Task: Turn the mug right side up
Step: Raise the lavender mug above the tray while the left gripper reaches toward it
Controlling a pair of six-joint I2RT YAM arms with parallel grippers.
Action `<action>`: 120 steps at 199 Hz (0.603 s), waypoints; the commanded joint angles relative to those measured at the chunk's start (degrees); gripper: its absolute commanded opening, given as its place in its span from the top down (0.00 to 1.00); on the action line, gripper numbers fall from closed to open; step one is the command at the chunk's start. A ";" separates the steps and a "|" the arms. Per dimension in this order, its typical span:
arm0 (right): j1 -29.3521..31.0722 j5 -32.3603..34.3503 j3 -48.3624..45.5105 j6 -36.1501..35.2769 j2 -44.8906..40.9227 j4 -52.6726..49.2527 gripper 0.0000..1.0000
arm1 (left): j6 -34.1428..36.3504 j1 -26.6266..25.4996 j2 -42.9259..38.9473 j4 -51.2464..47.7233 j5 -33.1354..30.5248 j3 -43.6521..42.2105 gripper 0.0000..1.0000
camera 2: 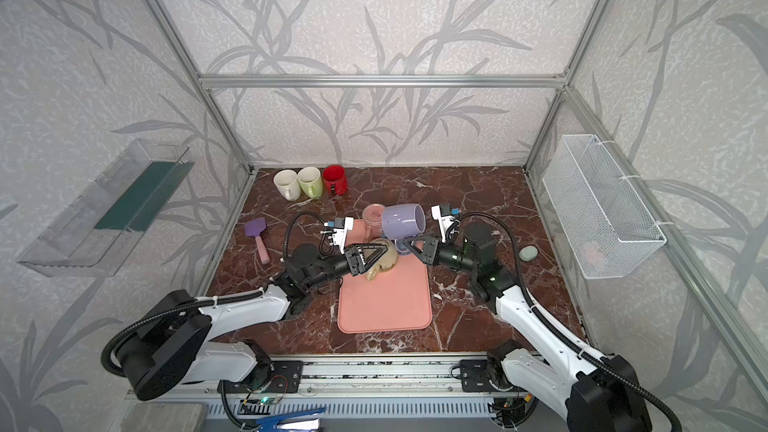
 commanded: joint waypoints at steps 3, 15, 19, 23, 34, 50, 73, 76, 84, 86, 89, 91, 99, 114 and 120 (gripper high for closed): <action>-0.37 -3.49 3.97 0.73 1.32 11.67 1.00 | -4.58 0.64 3.67 12.44 4.16 3.09 0.41; -0.43 -4.18 4.70 1.18 2.32 12.51 1.00 | -5.53 0.81 5.53 14.59 4.58 4.04 0.43; -0.43 -4.30 4.96 1.28 2.61 12.77 1.00 | -5.82 0.89 6.13 15.34 4.73 4.35 0.43; -0.50 -4.47 5.14 1.29 2.81 12.93 1.00 | -6.13 0.94 6.71 15.90 4.87 4.60 0.43; -0.45 -4.59 5.68 1.29 3.36 13.10 1.00 | -7.03 1.16 8.12 17.86 5.20 5.28 0.44; -0.44 -5.06 6.23 1.54 4.22 13.82 1.00 | -8.35 1.38 10.04 20.41 5.67 6.24 0.45; -0.56 -6.22 6.30 2.88 5.46 16.27 1.00 | -9.49 1.81 11.86 21.53 6.28 7.57 0.51; -0.52 -6.36 6.35 3.01 5.62 16.57 1.00 | -9.49 1.82 11.95 21.57 6.37 7.66 0.51; -0.52 -6.76 6.32 3.46 5.98 17.44 1.00 | -9.40 1.87 12.05 21.57 6.43 7.88 0.54; -0.56 -6.80 6.33 3.59 6.02 17.66 1.00 | -9.40 1.87 12.05 21.51 6.43 7.95 0.54; -0.52 -6.93 6.31 3.72 6.15 17.95 1.00 | -9.33 1.82 12.02 21.53 6.44 7.99 0.55; -0.52 -7.06 6.37 3.78 6.24 18.10 1.00 | -9.27 1.86 12.00 21.52 6.46 8.05 0.56; -0.57 -7.51 6.23 4.14 6.53 18.73 1.00 | -9.22 1.93 11.99 21.55 6.52 8.20 0.59; -0.53 -8.53 5.95 5.00 7.15 20.13 1.00 | -9.14 1.95 11.90 21.54 6.57 8.48 0.66; -0.53 -8.88 5.76 5.35 7.38 20.82 1.00 | -9.14 1.94 11.88 21.49 6.73 8.58 0.67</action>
